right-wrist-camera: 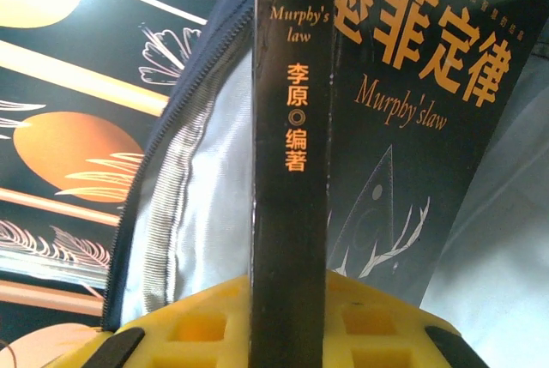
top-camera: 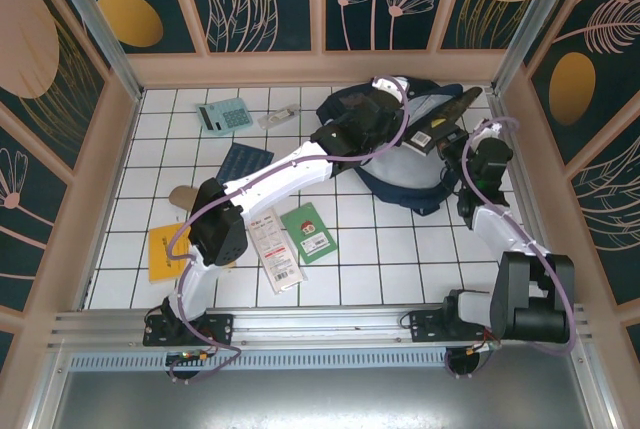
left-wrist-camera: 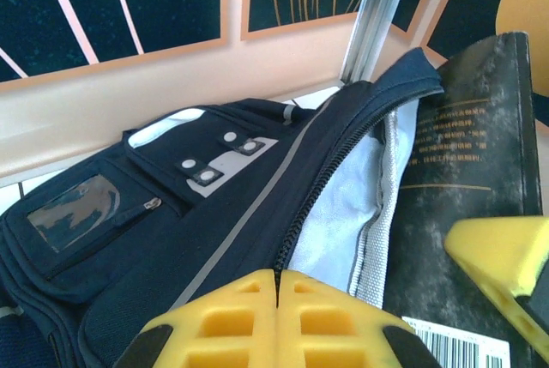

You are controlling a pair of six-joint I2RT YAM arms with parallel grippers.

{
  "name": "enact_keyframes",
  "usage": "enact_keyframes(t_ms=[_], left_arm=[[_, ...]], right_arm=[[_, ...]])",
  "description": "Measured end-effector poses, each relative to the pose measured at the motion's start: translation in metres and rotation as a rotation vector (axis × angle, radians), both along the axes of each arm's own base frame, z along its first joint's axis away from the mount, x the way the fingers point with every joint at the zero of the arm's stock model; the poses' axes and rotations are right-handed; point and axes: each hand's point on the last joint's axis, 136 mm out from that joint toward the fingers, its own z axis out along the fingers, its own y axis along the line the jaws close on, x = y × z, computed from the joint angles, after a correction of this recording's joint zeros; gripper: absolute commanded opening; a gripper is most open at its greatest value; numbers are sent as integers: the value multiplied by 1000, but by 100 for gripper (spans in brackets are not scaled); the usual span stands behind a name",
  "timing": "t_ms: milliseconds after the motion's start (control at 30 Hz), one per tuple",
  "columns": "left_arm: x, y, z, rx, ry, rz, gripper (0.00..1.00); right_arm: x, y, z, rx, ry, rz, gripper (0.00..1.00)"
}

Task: Pack books, pencil case, and school supplies into a backpack

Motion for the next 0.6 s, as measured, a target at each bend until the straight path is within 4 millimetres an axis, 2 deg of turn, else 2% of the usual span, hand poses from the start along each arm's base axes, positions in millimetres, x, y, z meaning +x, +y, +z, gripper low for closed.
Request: enact_keyframes(t_ms=[133, 367, 600], left_arm=[[0, 0, 0, -8, 5, 3, 0], [-2, -2, 0, -24, 20, -7, 0], [-3, -4, -1, -41, 34, -11, 0]], right_arm=[[3, 2, -2, -1, -23, 10, 0], [-6, 5, -39, 23, -40, 8, 0], [9, 20, -42, 63, -111, 21, 0]])
